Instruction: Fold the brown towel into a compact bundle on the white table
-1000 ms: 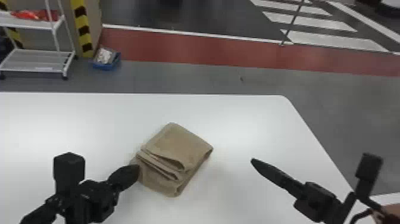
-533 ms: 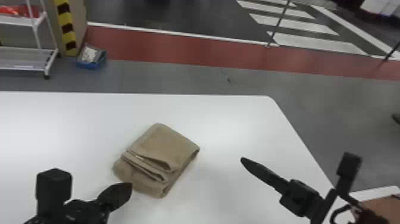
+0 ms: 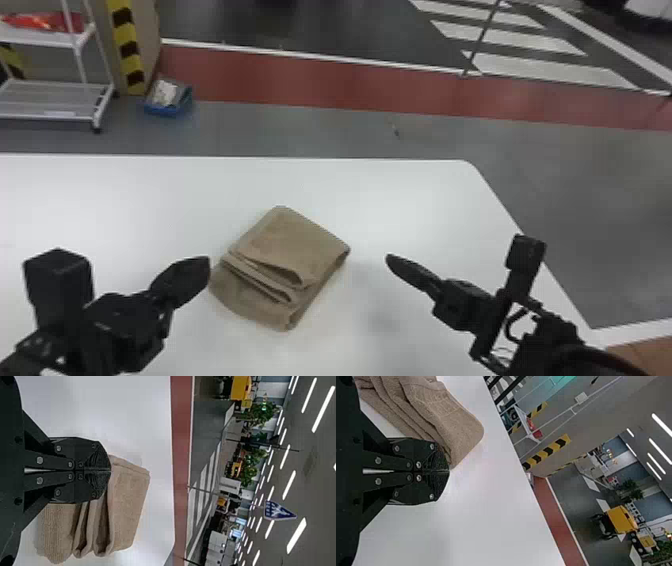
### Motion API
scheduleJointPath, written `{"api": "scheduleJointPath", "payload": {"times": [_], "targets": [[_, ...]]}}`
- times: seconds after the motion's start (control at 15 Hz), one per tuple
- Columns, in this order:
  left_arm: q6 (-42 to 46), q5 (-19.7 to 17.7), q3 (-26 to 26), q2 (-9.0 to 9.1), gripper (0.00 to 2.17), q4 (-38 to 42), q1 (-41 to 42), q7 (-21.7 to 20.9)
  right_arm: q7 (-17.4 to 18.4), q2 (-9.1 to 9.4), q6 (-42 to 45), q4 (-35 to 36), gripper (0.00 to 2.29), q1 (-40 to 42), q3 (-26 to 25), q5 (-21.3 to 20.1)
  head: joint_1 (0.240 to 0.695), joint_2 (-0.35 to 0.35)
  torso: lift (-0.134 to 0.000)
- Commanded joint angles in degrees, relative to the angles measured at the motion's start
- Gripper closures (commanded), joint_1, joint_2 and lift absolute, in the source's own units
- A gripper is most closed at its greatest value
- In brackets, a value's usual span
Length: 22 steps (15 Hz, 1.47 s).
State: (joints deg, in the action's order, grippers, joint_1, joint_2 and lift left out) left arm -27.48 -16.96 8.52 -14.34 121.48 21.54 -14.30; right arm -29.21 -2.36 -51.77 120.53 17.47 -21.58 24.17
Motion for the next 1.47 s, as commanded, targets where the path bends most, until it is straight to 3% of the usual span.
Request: {"api": "scheduleJointPath", "payload": {"times": [0.0,0.33,0.8,1.27,1.4], "targets": [[0.8,0.0,-0.43,-0.16,1.35,-0.19,-0.27,0.24,1.52,-0.02,1.53,-2.67,1.96,-2.96,4.79,-3.96,0.695,-0.21,-0.124],[0.8,-0.09,-2.54,-0.25,1.35,0.16,-0.27,-0.46,3.63,-0.19,2.41,-7.77,1.96,-6.92,7.86,-9.76,0.695,-0.14,-0.124],[0.8,-1.58,-4.12,-0.34,1.35,-0.54,-1.5,-1.61,6.35,-0.63,-0.05,-12.16,1.96,-12.02,13.14,-11.87,0.695,-0.111,-0.124],[0.8,-4.22,-6.41,-1.22,1.35,-0.54,-1.5,-3.45,12.16,-0.46,-0.4,-15.5,1.96,-18.52,23.16,-12.13,0.695,-0.022,-0.124],[0.8,-4.22,-6.58,-1.22,1.35,-0.54,-1.5,-3.71,12.24,-0.19,-0.4,-18.23,1.96,-21.95,25.36,-13.01,0.695,0.013,-0.124]]}}
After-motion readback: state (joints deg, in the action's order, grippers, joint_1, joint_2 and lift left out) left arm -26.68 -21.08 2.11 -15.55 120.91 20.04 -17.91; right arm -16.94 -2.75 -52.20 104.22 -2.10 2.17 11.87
